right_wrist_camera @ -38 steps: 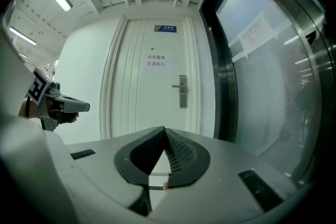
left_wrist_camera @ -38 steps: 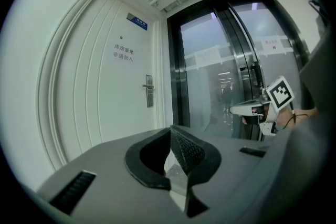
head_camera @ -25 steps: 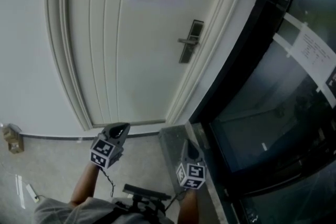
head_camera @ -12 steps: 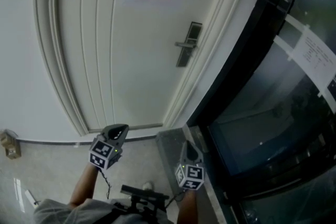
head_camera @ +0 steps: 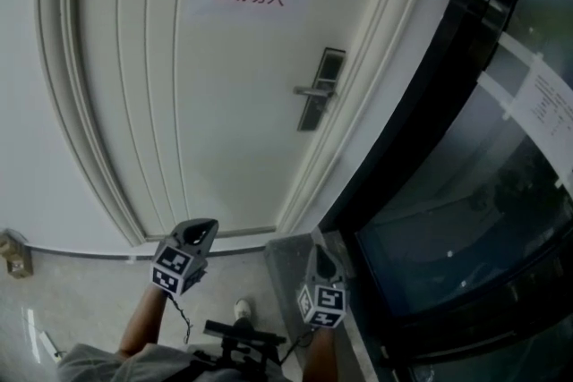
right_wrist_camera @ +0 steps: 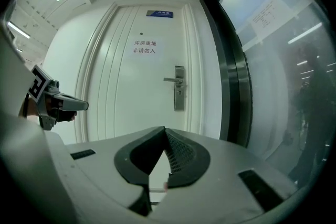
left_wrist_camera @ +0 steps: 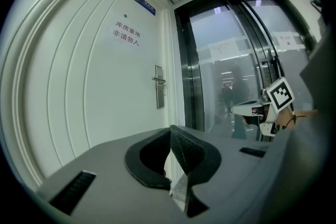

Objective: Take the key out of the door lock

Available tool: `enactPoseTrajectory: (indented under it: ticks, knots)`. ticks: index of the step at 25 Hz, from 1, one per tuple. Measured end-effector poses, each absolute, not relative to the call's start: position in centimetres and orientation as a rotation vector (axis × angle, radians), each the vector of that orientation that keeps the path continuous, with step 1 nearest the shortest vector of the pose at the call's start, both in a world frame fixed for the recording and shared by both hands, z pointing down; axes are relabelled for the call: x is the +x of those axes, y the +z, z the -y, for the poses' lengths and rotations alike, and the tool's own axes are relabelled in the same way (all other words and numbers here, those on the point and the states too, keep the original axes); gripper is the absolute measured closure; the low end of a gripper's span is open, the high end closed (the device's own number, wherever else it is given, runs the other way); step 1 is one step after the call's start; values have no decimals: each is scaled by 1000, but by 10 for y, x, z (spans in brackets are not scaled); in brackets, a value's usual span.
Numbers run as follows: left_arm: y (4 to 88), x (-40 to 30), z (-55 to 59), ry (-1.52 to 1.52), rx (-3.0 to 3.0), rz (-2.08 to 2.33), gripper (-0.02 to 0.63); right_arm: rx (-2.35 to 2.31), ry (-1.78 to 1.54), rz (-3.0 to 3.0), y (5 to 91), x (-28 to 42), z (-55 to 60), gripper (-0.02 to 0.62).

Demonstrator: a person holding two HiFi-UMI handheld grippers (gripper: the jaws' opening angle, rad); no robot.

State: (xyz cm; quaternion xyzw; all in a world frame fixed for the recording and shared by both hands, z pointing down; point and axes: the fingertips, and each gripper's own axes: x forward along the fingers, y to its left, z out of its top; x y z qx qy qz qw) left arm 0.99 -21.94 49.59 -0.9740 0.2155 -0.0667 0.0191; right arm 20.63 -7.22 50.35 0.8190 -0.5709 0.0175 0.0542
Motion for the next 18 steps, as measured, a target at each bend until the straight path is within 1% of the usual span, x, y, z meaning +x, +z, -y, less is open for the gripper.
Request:
enactPoseTrajectory:
  ticks: [18]
  knots:
    - [484, 118, 338, -211, -3022, -785, 601, 2401, 104, 1839, 497, 315, 207, 584]
